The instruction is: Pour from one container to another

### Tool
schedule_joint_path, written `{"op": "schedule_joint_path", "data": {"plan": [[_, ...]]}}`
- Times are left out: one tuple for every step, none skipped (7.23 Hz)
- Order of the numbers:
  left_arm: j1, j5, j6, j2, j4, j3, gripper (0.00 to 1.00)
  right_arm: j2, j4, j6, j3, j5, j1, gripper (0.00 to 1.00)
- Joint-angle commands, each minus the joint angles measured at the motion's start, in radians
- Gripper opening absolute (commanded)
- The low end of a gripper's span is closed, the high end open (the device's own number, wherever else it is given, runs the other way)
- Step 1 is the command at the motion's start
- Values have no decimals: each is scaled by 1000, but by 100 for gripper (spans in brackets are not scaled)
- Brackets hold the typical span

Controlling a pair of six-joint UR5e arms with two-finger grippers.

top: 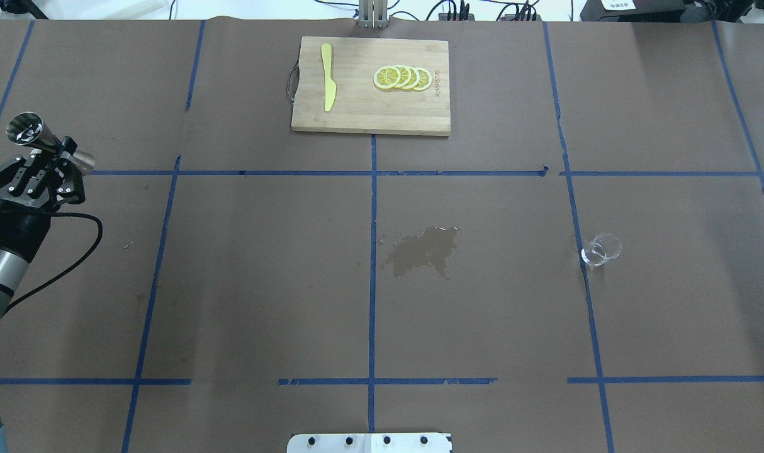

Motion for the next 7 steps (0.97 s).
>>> {"op": "schedule_joint_path", "data": {"plan": [[49, -1, -18, -1, -9, 39, 0, 0, 0, 0, 0, -2, 0, 100], [80, 37, -66, -1, -12, 56, 0, -2, 0, 0, -2, 0, 0, 100], [114, 86, -94, -1, -12, 59, 0, -2, 0, 0, 0, 0, 0, 100], [143, 138, -110, -1, -12, 62, 0, -2, 0, 2, 0, 0, 0, 100], [167, 171, -117, -1, -12, 74, 0, -3, 0, 2, 0, -2, 0, 100], [184, 172, -117, -2, -12, 82, 0, -3, 0, 2, 0, 0, 0, 100], [197, 172, -119, -7, -12, 115, 0, -6, 0, 2, 0, 0, 0, 100]]}}
